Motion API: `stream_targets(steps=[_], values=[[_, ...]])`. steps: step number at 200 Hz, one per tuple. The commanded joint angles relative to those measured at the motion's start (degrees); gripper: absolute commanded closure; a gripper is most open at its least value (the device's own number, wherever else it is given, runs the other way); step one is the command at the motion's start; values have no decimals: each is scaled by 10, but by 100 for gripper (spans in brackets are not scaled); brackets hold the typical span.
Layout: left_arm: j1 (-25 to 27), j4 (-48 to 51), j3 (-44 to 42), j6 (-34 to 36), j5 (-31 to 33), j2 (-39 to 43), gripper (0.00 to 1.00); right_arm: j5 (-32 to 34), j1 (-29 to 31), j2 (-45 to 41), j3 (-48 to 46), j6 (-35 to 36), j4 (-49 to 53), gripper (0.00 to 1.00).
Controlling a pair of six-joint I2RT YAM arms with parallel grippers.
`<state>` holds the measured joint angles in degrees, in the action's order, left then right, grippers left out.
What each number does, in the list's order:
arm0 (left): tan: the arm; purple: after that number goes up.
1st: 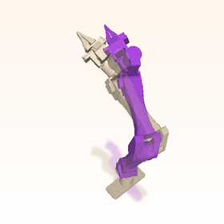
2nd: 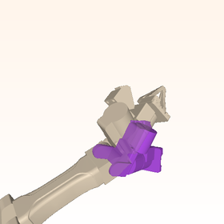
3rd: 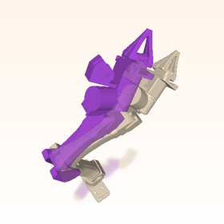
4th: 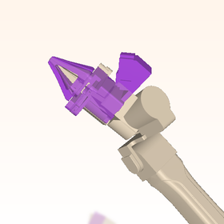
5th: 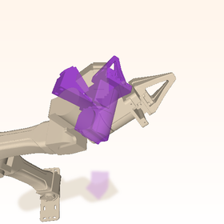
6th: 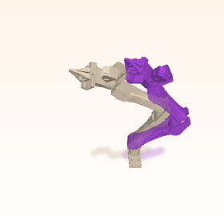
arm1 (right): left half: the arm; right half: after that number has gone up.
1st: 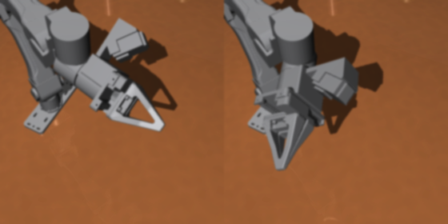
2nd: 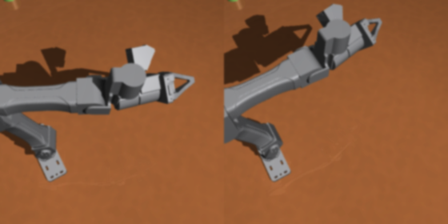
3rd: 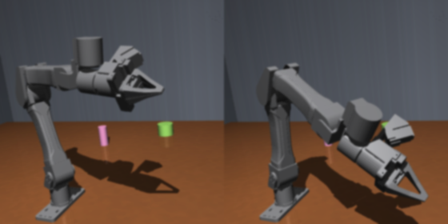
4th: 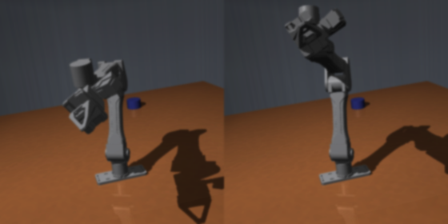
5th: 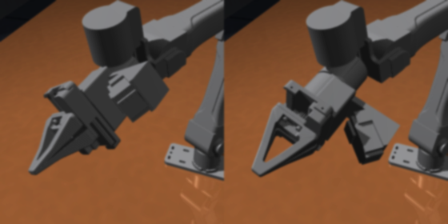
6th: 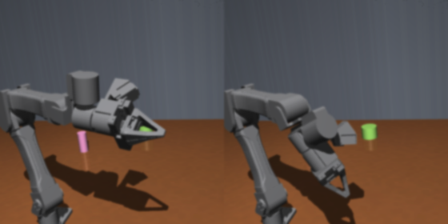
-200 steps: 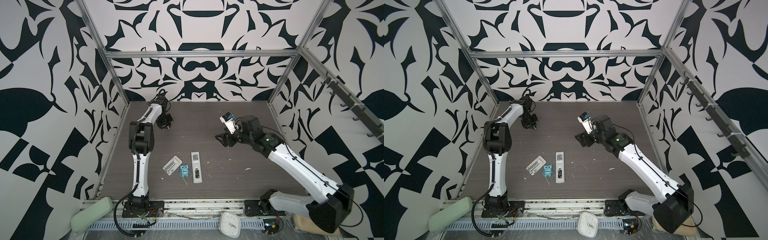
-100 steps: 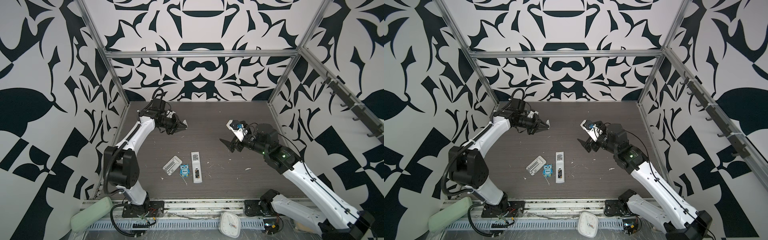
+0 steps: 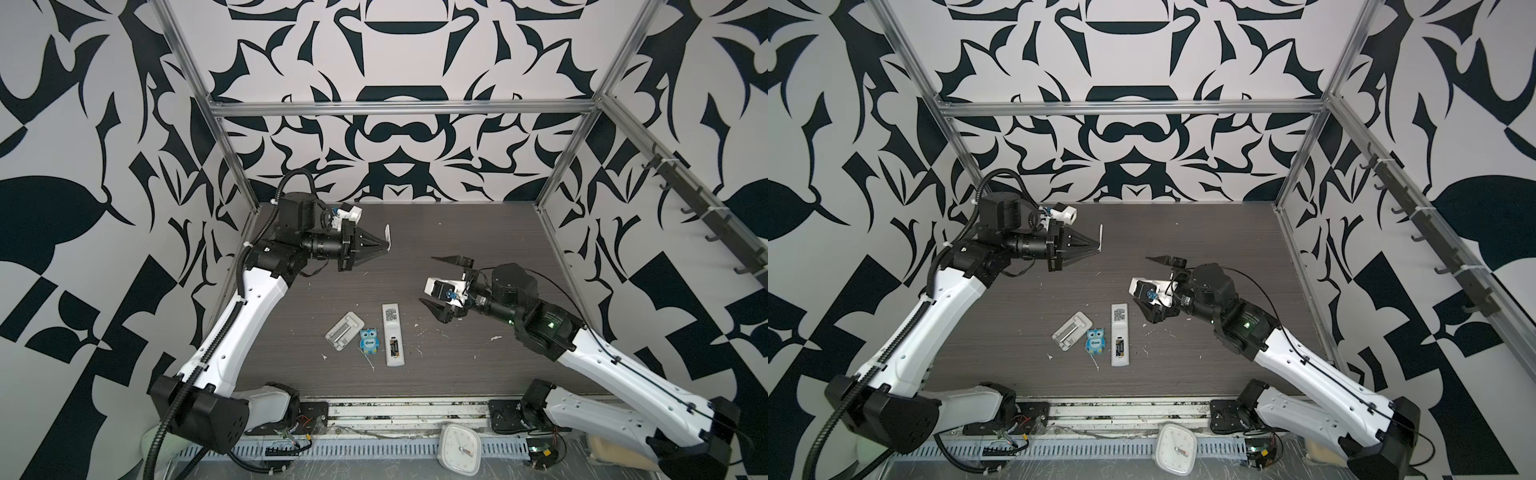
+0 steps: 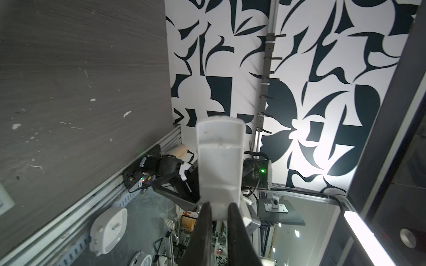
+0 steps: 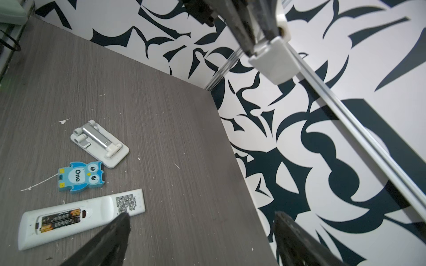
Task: Load the batteries into the remote control
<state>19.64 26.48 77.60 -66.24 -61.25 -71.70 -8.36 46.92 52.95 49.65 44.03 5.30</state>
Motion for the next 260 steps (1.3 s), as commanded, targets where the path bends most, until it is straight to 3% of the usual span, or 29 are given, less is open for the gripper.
stream_targets(steps=[1,51,82,145,219,260], values=[[2,-19,-8,-62,-51,21,88,69,42,-13,-9,64,-78,0],[16,-18,-21,-123,-97,33,88,153,123,2,-23,137,-164,1],[40,5,-26,-121,-100,30,89,219,159,20,-29,178,-220,3],[66,61,-19,-92,-101,20,90,212,162,14,-16,142,-223,10],[87,67,-21,-92,-102,6,90,225,167,28,-11,166,-235,10],[100,67,-18,-92,-102,-5,91,228,177,40,-6,175,-239,16]])
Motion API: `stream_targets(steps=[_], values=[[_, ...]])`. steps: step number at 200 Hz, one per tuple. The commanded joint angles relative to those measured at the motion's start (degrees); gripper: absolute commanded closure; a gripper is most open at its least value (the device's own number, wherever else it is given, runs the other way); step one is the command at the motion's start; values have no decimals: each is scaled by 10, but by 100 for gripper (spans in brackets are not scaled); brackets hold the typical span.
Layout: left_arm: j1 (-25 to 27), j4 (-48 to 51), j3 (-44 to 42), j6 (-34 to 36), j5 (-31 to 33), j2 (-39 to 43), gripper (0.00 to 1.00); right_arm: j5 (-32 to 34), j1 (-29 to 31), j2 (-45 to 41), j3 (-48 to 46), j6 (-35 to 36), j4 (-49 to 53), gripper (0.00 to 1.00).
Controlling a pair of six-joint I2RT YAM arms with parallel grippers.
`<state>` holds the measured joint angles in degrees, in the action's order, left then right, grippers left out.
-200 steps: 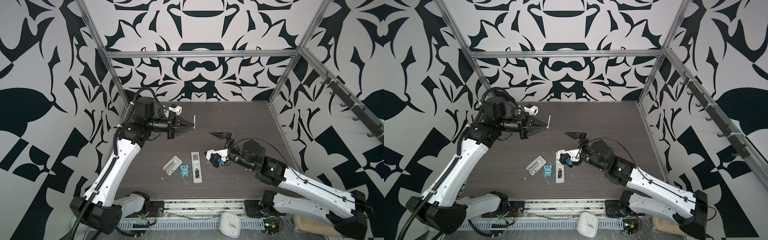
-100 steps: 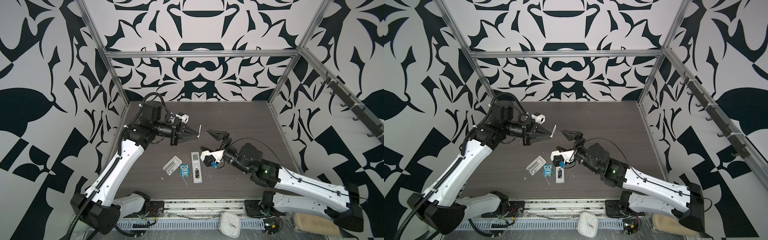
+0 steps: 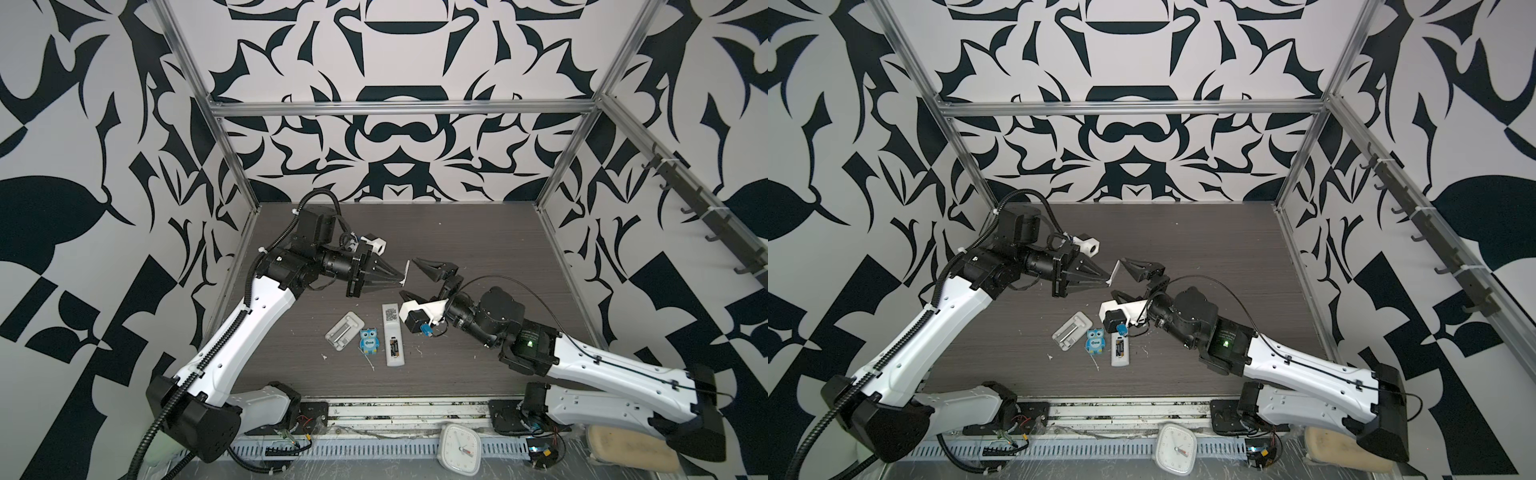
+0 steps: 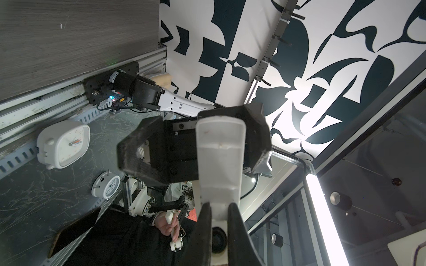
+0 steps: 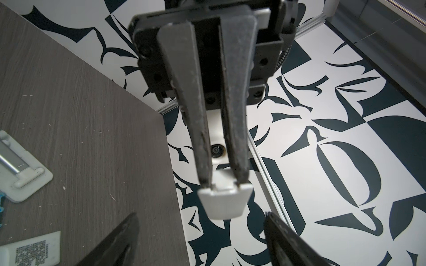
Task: Load the batteries into the remote control
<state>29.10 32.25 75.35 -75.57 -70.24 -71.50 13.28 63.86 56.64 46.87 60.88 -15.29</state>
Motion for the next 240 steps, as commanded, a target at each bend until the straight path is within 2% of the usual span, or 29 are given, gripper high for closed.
stream_targets(steps=[1,89,183,240], values=[[5,8,4,2,-12,-7,91,11,7,3,21,7,-33,16],[9,24,-2,10,-13,-7,91,15,10,5,20,13,-25,34],[14,83,-1,43,-11,-9,91,13,12,-1,18,25,-6,40],[15,92,-3,50,-10,-11,91,14,15,-4,18,28,9,47]])
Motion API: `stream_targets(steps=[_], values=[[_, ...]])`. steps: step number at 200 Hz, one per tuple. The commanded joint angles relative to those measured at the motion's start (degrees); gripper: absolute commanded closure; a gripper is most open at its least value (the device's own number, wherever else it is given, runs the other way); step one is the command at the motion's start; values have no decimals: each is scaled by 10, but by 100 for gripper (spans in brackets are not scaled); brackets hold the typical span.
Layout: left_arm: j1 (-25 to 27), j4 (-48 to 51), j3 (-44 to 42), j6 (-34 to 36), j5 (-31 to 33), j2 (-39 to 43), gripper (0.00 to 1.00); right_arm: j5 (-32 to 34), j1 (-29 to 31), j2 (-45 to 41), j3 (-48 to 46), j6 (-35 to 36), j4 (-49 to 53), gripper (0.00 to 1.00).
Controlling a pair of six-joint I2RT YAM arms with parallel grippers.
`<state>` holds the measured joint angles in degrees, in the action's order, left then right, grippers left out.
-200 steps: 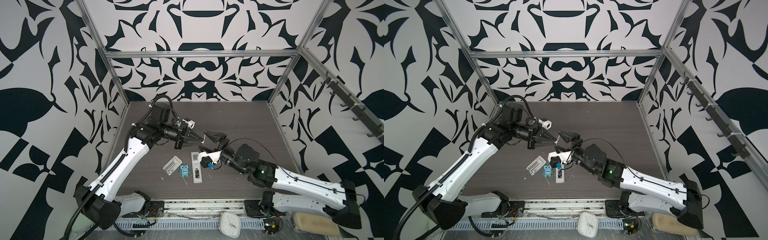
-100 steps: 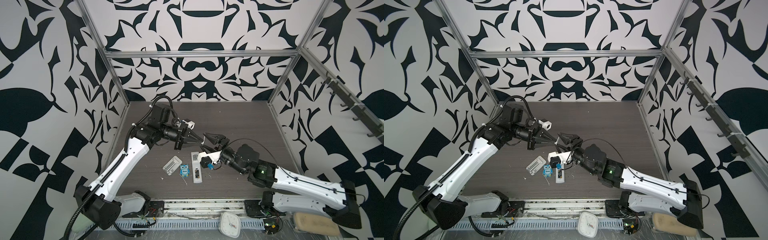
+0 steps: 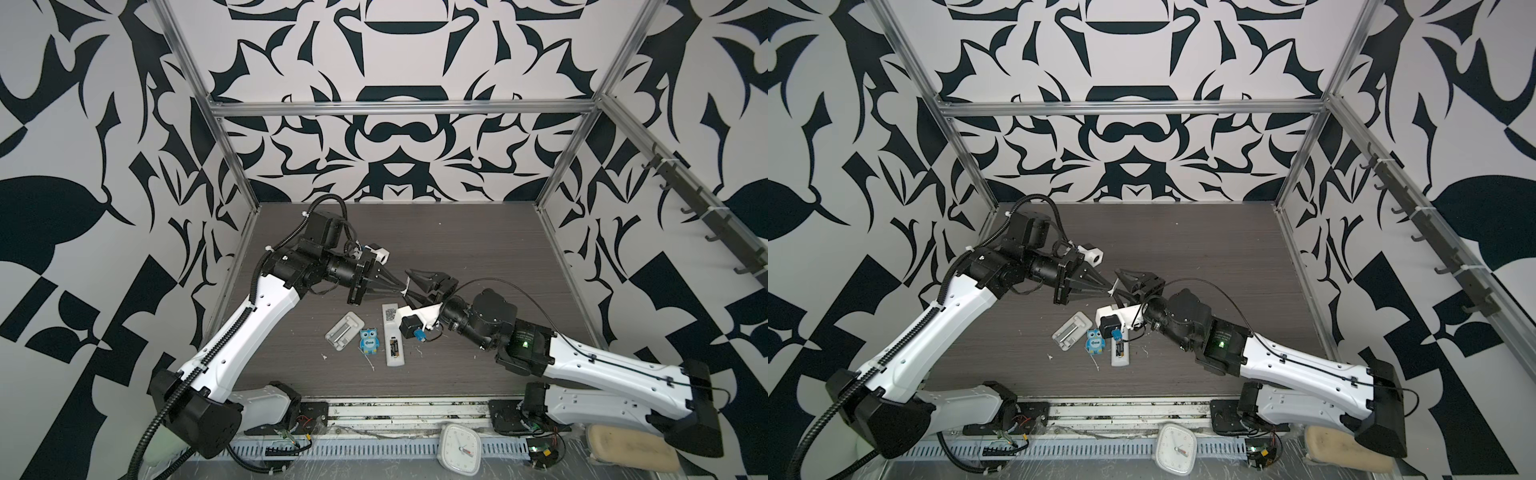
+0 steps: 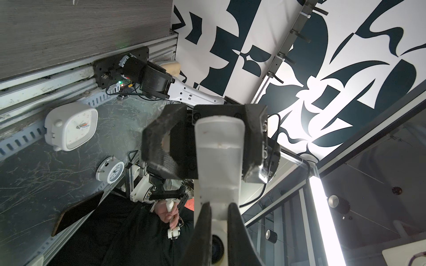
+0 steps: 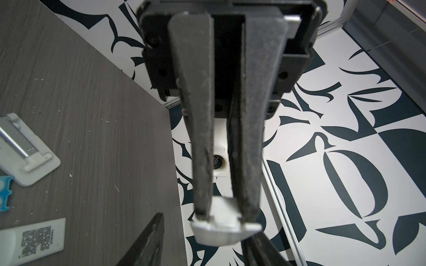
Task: Load the batteries into the remote control
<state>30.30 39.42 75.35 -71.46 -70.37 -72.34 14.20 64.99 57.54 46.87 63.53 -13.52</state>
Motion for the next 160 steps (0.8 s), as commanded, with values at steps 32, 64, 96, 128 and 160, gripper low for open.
stream_targets(steps=[32,64,96,128,160], values=[[5,20,-3,9,-9,-3,91,4,4,-14,17,5,-5,51],[6,23,-2,10,-8,-23,91,4,6,-14,17,7,-2,55],[7,25,0,11,-7,-27,91,4,6,-13,17,9,0,61],[7,28,7,15,-6,-32,90,6,7,-13,17,10,3,66],[7,39,12,22,-6,-33,89,8,7,-16,16,9,6,66]])
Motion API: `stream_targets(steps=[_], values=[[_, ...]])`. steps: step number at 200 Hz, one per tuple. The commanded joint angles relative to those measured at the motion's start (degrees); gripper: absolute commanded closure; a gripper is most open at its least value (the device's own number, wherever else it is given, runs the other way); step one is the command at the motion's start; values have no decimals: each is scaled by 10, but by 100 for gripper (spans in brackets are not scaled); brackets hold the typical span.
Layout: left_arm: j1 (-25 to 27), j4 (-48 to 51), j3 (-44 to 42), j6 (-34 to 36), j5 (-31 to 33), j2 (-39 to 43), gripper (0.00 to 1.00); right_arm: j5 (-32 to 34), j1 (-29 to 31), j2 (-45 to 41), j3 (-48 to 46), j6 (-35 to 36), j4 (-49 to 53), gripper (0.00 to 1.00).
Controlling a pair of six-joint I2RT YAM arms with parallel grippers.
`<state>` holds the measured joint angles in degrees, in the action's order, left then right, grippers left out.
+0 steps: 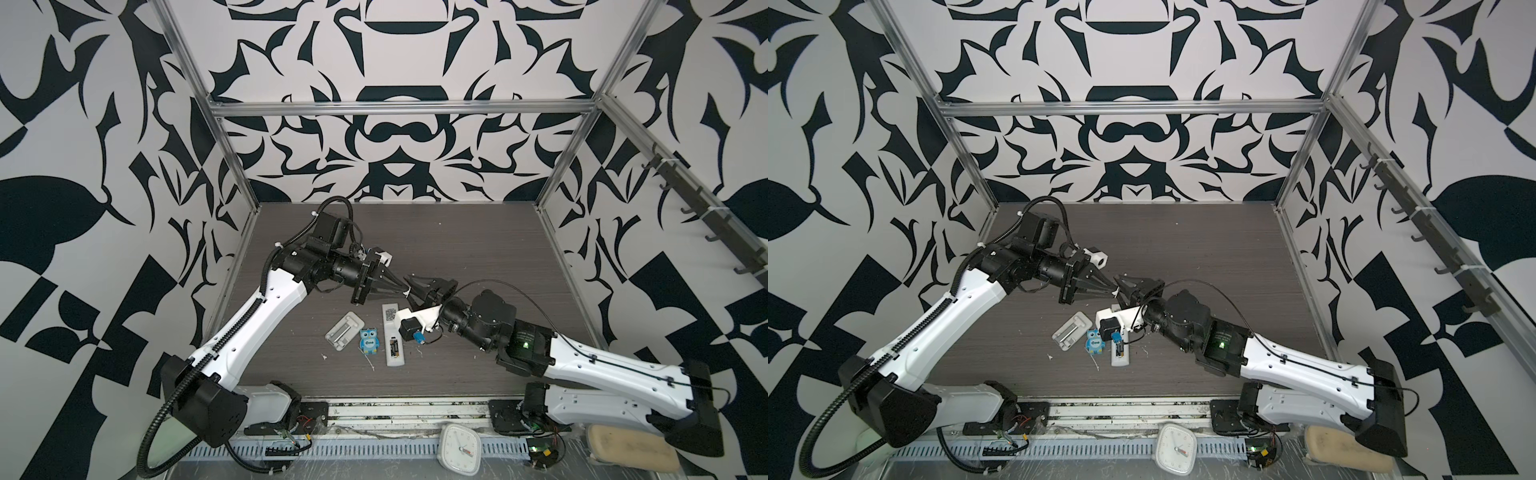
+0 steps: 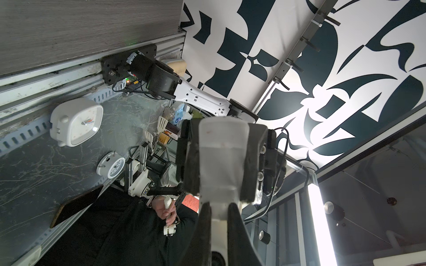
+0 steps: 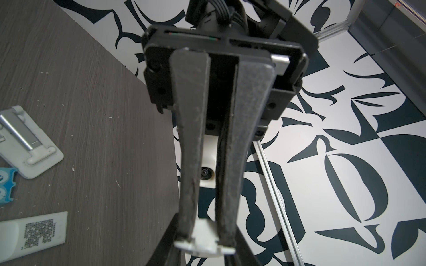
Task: Load the batteries into the remote control
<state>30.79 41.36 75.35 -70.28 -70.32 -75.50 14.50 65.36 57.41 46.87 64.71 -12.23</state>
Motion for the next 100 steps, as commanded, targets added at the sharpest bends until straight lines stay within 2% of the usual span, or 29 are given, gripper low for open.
stream_targets(steps=[1,33,77,92,100], values=[[2,21,12,11,-6,-2,89,5,4,-15,16,-3,-6,66],[2,50,24,39,-3,-8,89,-12,3,-29,9,-11,13,56],[2,64,29,40,-3,-10,89,-23,3,-41,17,-41,61,62],[2,66,28,40,-3,-8,89,-21,3,-41,13,-43,61,62],[2,66,29,40,-3,-8,89,-20,4,-41,12,-44,61,57]])
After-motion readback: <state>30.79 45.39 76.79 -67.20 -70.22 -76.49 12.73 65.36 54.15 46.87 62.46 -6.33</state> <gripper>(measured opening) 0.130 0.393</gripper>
